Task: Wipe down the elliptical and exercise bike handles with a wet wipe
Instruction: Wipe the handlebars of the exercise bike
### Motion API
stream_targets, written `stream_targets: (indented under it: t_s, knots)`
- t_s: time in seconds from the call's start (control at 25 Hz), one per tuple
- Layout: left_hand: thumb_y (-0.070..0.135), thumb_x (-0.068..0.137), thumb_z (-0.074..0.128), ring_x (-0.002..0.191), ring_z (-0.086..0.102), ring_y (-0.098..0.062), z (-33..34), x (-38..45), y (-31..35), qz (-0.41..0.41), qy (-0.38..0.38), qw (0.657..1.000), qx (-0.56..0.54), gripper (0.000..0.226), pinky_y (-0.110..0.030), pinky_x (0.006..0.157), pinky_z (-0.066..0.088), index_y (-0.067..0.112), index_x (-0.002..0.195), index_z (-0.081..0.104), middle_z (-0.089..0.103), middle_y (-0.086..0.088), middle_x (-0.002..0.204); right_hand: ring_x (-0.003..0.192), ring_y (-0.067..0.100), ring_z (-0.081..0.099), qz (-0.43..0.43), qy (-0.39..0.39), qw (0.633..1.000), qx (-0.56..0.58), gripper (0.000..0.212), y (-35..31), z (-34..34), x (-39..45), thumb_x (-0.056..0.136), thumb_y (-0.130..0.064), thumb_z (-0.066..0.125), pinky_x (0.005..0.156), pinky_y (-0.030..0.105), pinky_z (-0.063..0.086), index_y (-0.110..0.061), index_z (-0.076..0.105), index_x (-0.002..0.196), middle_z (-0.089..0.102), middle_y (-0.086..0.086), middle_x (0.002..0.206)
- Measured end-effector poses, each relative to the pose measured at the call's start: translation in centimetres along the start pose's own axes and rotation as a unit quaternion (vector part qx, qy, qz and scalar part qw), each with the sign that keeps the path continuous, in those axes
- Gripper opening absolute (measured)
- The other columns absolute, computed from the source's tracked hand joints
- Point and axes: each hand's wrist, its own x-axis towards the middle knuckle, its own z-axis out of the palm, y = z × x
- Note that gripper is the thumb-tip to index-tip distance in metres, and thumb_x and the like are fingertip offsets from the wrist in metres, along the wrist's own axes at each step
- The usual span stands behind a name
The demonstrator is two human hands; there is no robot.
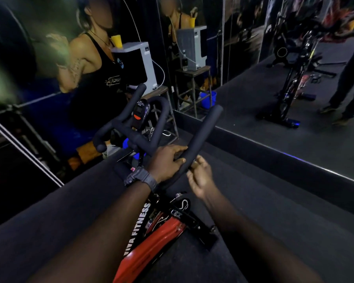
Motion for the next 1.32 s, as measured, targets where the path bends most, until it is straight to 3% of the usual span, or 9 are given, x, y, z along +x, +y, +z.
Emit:
stream_targets:
  t_s: [0.2,0.44,0.52,0.64,0.76,0.92,1.08,1.24,1.32]
  knots:
    - [0.014,0.087,0.071,0.107,0.065,-0.018,-0.5,-1.4,-1.2,0.024,0.000,1.000,0.018,0.031,-0.026,0.095,0.046,0.014,0.118,0.071,0.071,-0.003,0.115,0.069,0.014,0.064,0.058,-0.056,0.997,-0.001,0.027,5.9,0.2,-6.0,0.097,0.010,0.038,0.068,0.022,0.057,-0.006,0.059,0.090,0.065,0.010,0.082]
    - [0.022,0.080,0.076,0.100,0.063,-0.021,-1.5,-2.3,-3.4,0.078,0.014,0.996,0.044,0.024,-0.033,0.092,0.048,0.014,0.103,0.076,0.073,0.000,0.104,0.074,0.007,0.058,-0.019,0.048,0.999,0.005,0.014,3.7,0.0,-5.6,0.100,-0.001,0.048,0.071,0.017,0.053,-0.005,0.061,0.101,0.063,0.004,0.084]
    - [0.024,0.079,0.075,0.099,0.062,-0.021,-1.4,-2.6,-3.8,0.081,0.025,0.996,0.032,0.024,-0.032,0.091,0.047,0.015,0.101,0.075,0.072,0.001,0.104,0.072,0.007,0.060,-0.074,0.056,0.992,-0.083,0.009,5.0,0.3,-8.5,0.097,-0.004,0.056,0.069,0.018,0.052,-0.004,0.064,0.098,0.066,0.005,0.082]
    - [0.029,0.077,0.068,0.099,0.062,-0.021,-1.6,-2.8,-4.5,0.087,0.023,0.996,0.021,0.028,-0.032,0.091,0.048,0.015,0.101,0.074,0.071,0.002,0.104,0.070,0.007,0.065,-0.289,0.093,0.890,-0.340,0.004,3.0,-0.1,-7.3,0.093,-0.009,0.066,0.067,0.023,0.052,-0.007,0.068,0.093,0.071,-0.001,0.079]
    - [0.014,0.078,0.072,0.097,0.062,-0.022,-1.7,-2.8,-4.8,0.110,0.029,0.994,-0.002,0.024,-0.023,0.088,0.042,0.013,0.102,0.074,0.071,-0.002,0.102,0.085,0.012,0.065,-0.394,0.099,0.769,-0.494,0.008,0.7,1.7,-6.5,0.090,-0.016,0.068,0.078,0.027,0.050,-0.020,0.075,0.092,0.073,-0.005,0.090]
    - [0.003,0.074,0.072,0.098,0.065,-0.020,-2.2,-3.4,-5.9,0.105,0.004,0.993,-0.052,0.034,-0.029,0.090,0.049,0.009,0.107,0.072,0.071,-0.003,0.105,0.078,0.013,0.054,-0.443,-0.061,0.580,-0.681,0.010,2.4,2.9,-8.2,0.086,-0.008,0.068,0.069,0.019,0.037,-0.014,0.074,0.092,0.060,0.005,0.083]
    - [0.000,0.071,0.061,0.096,0.065,-0.017,-2.7,-4.0,-6.9,0.092,0.003,0.993,-0.074,0.037,-0.025,0.087,0.050,0.008,0.106,0.071,0.069,-0.002,0.103,0.079,0.024,0.064,-0.404,0.046,0.589,-0.698,0.012,-2.0,3.0,-6.0,0.087,-0.016,0.069,0.072,0.031,0.048,-0.020,0.077,0.095,0.064,0.005,0.084]
    - [0.005,0.076,0.068,0.088,0.067,-0.017,-1.9,-3.8,-7.4,0.080,0.018,0.989,-0.122,0.028,-0.014,0.079,0.048,0.009,0.103,0.072,0.067,-0.001,0.099,0.072,0.024,0.061,-0.429,-0.067,0.538,-0.722,0.009,0.4,3.0,-7.8,0.090,-0.020,0.070,0.066,0.033,0.047,-0.013,0.075,0.085,0.062,0.007,0.076]
    - [0.005,0.075,0.069,0.086,0.066,-0.013,-1.6,-3.8,-7.2,0.081,0.027,0.989,-0.119,0.029,-0.006,0.077,0.043,0.013,0.103,0.074,0.066,0.003,0.097,0.074,0.027,0.063,-0.409,0.002,0.554,-0.725,0.010,-1.1,3.4,-7.0,0.089,-0.022,0.071,0.065,0.033,0.045,-0.015,0.076,0.085,0.065,0.009,0.077]
